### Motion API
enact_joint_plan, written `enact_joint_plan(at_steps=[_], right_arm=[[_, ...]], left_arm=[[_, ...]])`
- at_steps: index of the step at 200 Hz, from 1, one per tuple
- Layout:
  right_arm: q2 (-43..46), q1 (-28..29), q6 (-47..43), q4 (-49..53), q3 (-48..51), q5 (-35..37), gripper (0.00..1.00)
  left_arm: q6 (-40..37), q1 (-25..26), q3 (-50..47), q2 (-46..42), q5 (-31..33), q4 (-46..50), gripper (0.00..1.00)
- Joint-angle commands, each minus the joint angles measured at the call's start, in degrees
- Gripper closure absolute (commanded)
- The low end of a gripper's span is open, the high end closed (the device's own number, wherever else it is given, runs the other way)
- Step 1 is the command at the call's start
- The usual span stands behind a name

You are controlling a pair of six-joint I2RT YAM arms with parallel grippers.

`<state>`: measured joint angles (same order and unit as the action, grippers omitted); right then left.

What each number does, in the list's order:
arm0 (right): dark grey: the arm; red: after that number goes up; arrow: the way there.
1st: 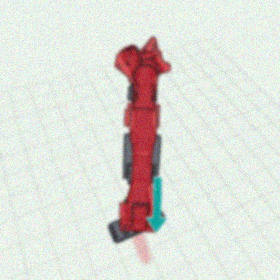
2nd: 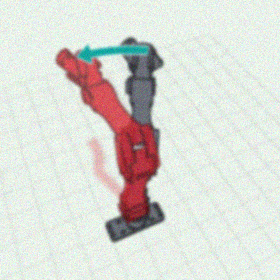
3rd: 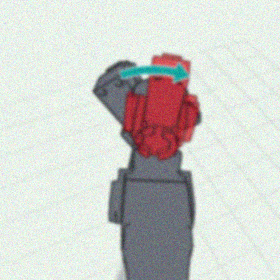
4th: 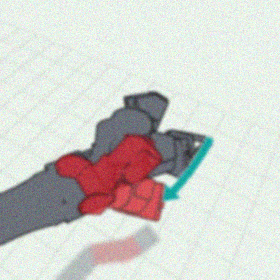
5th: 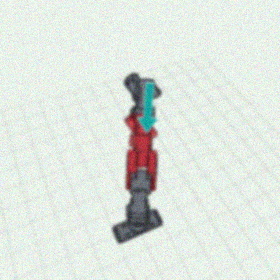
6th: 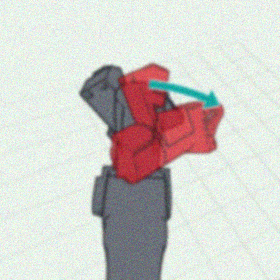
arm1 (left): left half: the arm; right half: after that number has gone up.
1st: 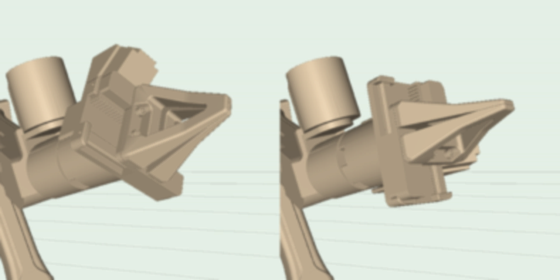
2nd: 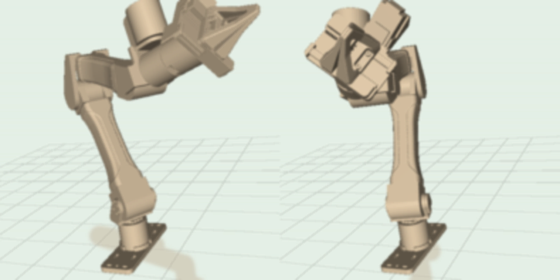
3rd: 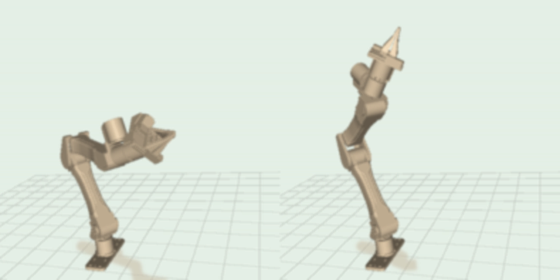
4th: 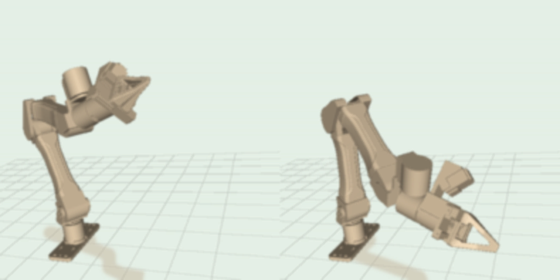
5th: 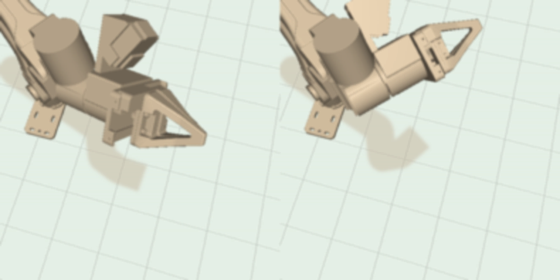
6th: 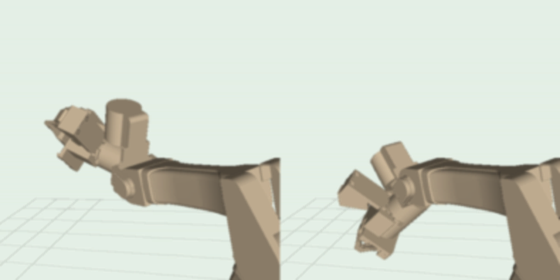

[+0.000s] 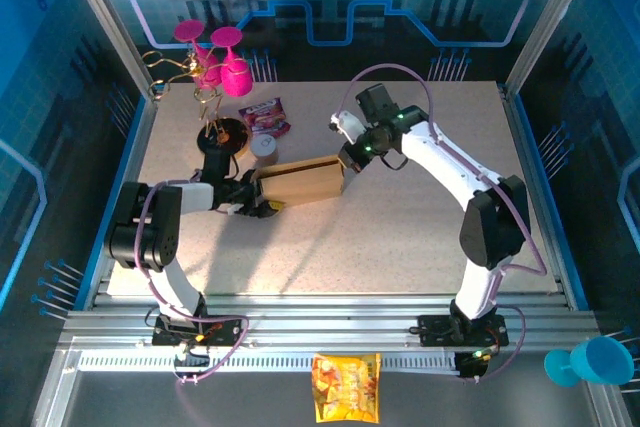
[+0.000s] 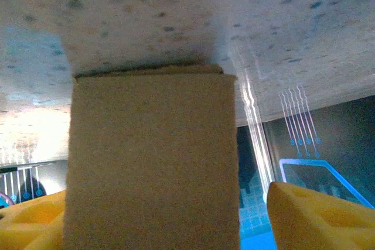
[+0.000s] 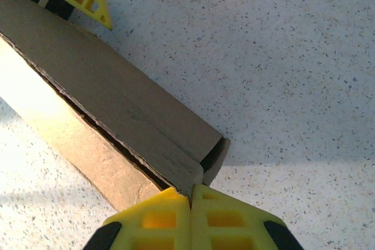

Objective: Fold the paper box

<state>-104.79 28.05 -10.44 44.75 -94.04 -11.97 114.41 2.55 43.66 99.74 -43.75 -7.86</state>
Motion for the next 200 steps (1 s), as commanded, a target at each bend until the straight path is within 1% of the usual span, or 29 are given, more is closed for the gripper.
enact_joint_plan(at_steps=[1,30,45,69,108,129,167,188,200], right_arm=[[-2.26,1.21,4.97,3.19,-3.04,0.14,1.00],[-3.53,1.51,10.07,4.22,-4.85,-0.43,1.00],[-3.49,1.98,12.47,4.12,-4.73,0.65,1.00],[-3.42,2.13,17.85,3.68,-4.45,0.18,1.00],[-3.35,3.25,25.78,3.39,-4.59,0.89,1.00],[-3.45,3.97,29.31,3.05,-4.58,1.94,1.00],[-2.72,5.12,31.80,-0.16,-2.60,4.38,1.00],[-2.09,5.52,32.36,-3.32,0.03,7.01,1.00],[-1.99,5.52,32.63,-5.24,1.48,7.63,1.00]], left_arm=[[2.26,-0.70,-0.49,0.86,0.00,-2.40,0.31],[3.25,-0.72,-0.87,1.26,0.29,-4.06,0.34],[4.10,-0.79,-1.31,1.57,0.64,-5.22,0.39],[4.68,-0.79,-1.40,2.00,1.29,-5.90,0.47],[4.77,-0.79,-1.06,2.45,1.66,-5.97,0.51],[4.92,-0.80,-0.84,2.69,1.69,-6.10,0.51],[5.54,-0.79,-0.66,3.21,1.39,-7.19,0.52],[6.25,-0.75,-0.62,3.40,1.06,-8.88,0.49],[6.67,-0.79,-0.75,3.66,0.70,-10.19,0.45]])
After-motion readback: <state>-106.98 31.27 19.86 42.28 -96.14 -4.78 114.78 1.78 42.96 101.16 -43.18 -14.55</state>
